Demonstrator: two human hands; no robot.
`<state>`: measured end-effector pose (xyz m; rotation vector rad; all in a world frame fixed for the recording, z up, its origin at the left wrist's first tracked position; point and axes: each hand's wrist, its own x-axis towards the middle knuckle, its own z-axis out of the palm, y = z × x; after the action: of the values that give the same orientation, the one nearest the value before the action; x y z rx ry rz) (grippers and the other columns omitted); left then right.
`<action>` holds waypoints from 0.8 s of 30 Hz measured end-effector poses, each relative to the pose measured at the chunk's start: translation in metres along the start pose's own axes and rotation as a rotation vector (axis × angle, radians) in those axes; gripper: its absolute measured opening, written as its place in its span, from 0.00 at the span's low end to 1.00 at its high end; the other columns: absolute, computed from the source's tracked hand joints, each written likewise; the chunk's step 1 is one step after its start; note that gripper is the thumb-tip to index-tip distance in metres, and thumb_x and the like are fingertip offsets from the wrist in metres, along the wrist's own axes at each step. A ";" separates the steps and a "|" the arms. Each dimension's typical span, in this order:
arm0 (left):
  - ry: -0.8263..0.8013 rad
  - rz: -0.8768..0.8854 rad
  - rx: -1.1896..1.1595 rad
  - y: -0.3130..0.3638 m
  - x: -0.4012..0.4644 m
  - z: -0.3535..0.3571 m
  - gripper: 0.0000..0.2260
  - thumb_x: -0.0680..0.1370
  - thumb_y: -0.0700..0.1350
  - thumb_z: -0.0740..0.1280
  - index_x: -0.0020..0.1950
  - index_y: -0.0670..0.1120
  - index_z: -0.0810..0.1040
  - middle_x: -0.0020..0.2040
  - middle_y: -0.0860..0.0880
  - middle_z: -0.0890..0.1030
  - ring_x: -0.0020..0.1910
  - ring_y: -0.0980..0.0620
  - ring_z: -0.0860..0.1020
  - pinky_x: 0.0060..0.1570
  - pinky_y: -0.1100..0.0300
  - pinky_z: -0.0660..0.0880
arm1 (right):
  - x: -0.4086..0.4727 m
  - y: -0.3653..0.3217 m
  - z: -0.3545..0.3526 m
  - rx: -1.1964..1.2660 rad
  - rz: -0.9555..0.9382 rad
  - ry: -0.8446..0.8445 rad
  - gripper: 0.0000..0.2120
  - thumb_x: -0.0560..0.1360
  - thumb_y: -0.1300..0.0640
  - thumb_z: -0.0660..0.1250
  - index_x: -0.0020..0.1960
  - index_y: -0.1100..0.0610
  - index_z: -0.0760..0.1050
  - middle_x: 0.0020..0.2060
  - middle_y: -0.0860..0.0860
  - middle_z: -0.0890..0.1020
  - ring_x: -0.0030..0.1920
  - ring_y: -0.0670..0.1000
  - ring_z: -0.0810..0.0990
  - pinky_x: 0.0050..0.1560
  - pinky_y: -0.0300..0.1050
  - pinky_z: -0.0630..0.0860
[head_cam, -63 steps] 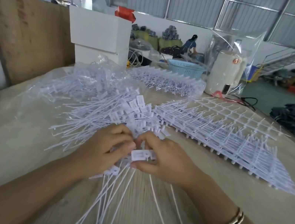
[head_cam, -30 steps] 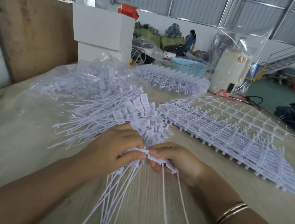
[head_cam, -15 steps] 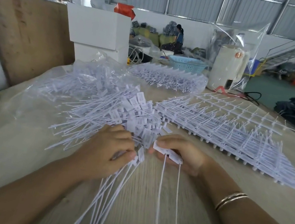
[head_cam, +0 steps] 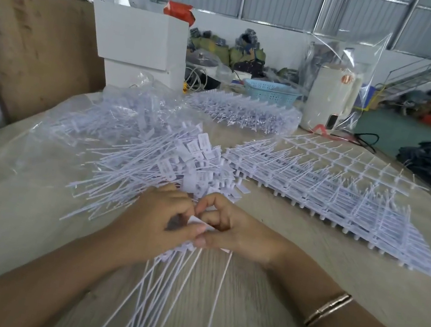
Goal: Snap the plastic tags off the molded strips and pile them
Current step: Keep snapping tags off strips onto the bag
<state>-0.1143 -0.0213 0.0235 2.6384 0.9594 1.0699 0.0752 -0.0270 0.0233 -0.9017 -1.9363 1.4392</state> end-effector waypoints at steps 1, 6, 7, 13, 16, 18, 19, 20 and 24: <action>0.013 -0.020 -0.066 0.001 0.001 0.000 0.16 0.72 0.57 0.63 0.31 0.47 0.69 0.29 0.54 0.70 0.33 0.56 0.69 0.36 0.56 0.68 | 0.000 -0.002 0.000 0.008 -0.008 0.025 0.16 0.72 0.68 0.68 0.52 0.53 0.68 0.42 0.47 0.79 0.46 0.46 0.76 0.53 0.43 0.70; 0.124 -0.226 -0.277 0.000 -0.002 -0.005 0.11 0.73 0.53 0.64 0.35 0.48 0.74 0.33 0.53 0.73 0.36 0.56 0.71 0.37 0.65 0.66 | -0.002 -0.010 0.000 -0.084 -0.012 0.138 0.05 0.74 0.52 0.64 0.39 0.48 0.75 0.31 0.40 0.76 0.33 0.40 0.73 0.38 0.33 0.68; 0.107 -0.240 -0.284 0.000 -0.003 -0.005 0.09 0.74 0.51 0.64 0.36 0.49 0.75 0.33 0.54 0.73 0.36 0.57 0.72 0.38 0.65 0.66 | -0.003 -0.011 0.001 -0.113 -0.005 0.130 0.10 0.76 0.52 0.63 0.37 0.48 0.76 0.31 0.41 0.76 0.33 0.41 0.72 0.38 0.33 0.68; -0.066 -0.091 -0.137 -0.002 -0.002 -0.003 0.12 0.76 0.52 0.62 0.37 0.47 0.77 0.31 0.55 0.73 0.35 0.59 0.70 0.37 0.67 0.64 | -0.004 -0.010 0.001 -0.087 0.046 0.087 0.19 0.78 0.57 0.61 0.30 0.48 0.76 0.27 0.43 0.77 0.31 0.41 0.73 0.39 0.34 0.68; -0.076 0.021 -0.093 -0.002 -0.001 -0.004 0.17 0.76 0.55 0.59 0.38 0.44 0.77 0.31 0.51 0.75 0.36 0.56 0.69 0.40 0.62 0.66 | -0.005 -0.012 0.001 -0.002 0.062 0.082 0.18 0.75 0.54 0.62 0.28 0.49 0.78 0.26 0.44 0.77 0.30 0.43 0.74 0.37 0.34 0.68; -0.044 0.080 -0.089 -0.001 0.002 -0.005 0.13 0.76 0.53 0.59 0.39 0.47 0.77 0.33 0.61 0.72 0.36 0.59 0.67 0.40 0.66 0.64 | -0.005 -0.011 0.000 0.069 0.060 0.071 0.18 0.75 0.55 0.61 0.27 0.49 0.79 0.26 0.44 0.78 0.30 0.44 0.74 0.36 0.35 0.68; -0.016 0.105 -0.075 0.001 0.003 -0.005 0.13 0.76 0.51 0.60 0.40 0.46 0.79 0.34 0.64 0.70 0.37 0.61 0.66 0.40 0.68 0.63 | -0.005 -0.011 -0.001 0.107 0.057 0.065 0.20 0.76 0.57 0.61 0.28 0.50 0.79 0.26 0.44 0.78 0.30 0.44 0.74 0.36 0.35 0.69; 0.010 0.124 -0.063 0.001 0.004 -0.005 0.13 0.76 0.51 0.60 0.41 0.45 0.80 0.36 0.66 0.68 0.38 0.62 0.66 0.40 0.68 0.63 | -0.005 -0.010 -0.002 0.142 0.048 0.059 0.20 0.76 0.57 0.60 0.28 0.50 0.79 0.26 0.44 0.78 0.31 0.44 0.73 0.36 0.35 0.69; 0.079 0.154 -0.020 0.002 0.006 -0.003 0.16 0.78 0.54 0.60 0.42 0.45 0.81 0.36 0.61 0.70 0.40 0.61 0.65 0.41 0.60 0.64 | -0.006 -0.012 -0.002 0.249 0.030 0.048 0.18 0.74 0.55 0.60 0.28 0.51 0.79 0.27 0.46 0.77 0.31 0.45 0.73 0.35 0.35 0.68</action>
<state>-0.1116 -0.0201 0.0295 2.7096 0.7646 1.2184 0.0782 -0.0332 0.0347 -0.8439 -1.6702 1.6179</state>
